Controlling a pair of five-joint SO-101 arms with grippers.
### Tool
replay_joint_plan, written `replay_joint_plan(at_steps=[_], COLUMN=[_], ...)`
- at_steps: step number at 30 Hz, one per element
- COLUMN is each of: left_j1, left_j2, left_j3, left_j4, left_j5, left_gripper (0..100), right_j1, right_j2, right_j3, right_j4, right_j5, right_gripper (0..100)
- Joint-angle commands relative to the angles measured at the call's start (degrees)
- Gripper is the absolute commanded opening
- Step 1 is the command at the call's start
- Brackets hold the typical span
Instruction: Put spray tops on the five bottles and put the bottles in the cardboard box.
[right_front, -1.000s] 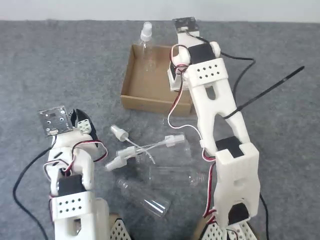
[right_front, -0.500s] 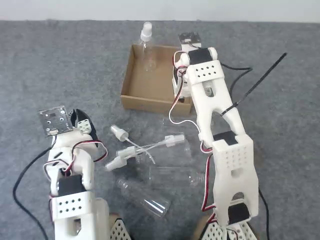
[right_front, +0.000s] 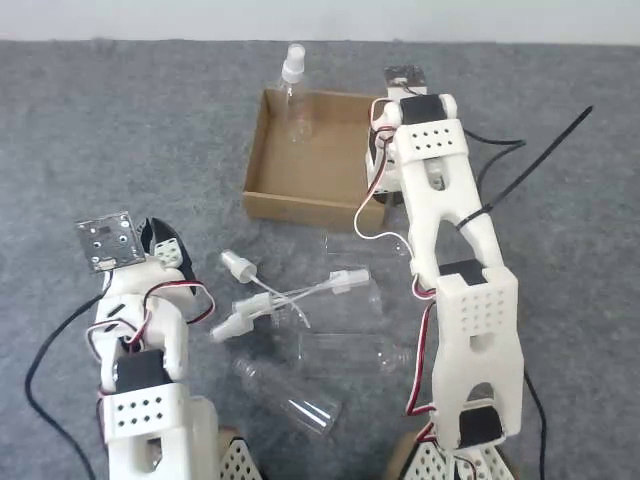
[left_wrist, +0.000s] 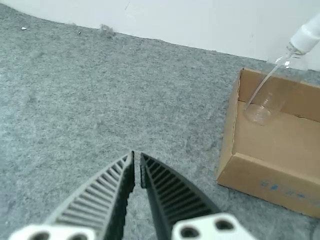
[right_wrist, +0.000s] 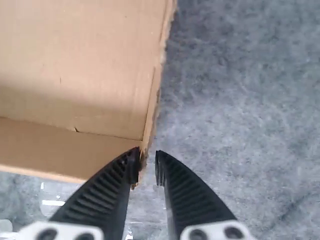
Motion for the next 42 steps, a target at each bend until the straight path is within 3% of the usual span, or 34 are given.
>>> replay_joint_plan(at_steps=[1,7,22,26,29,42], left_j1=[-0.18,-0.18,-0.26,-0.26,-0.26,-0.26], left_j2=[-1.23,-1.23,-1.23,-1.23,-1.23,-1.23], left_j3=[-0.4,-0.4,1.54,1.54,1.54,1.54], left_j4=[-2.02,-2.02,-6.33,-6.33,-6.33,-6.42], left_j5=[-0.53,-0.53,-0.53,-0.53,-0.53,-0.53], left_gripper=[2,2,2,2,2,2], right_j1=[1.63,2.07,5.14,5.14,5.14,1.89], right_j2=[-1.36,-1.45,-2.42,-5.67,-8.48,-23.16], right_j3=[-3.6,-3.6,-4.48,-6.51,-3.52,8.18], right_j4=[1.8,2.95,4.26,8.57,8.4,8.48], right_j5=[-0.09,3.69,3.96,3.87,3.6,3.52], right_gripper=[1.7,1.7,2.3,11.7,17.4,14.9])
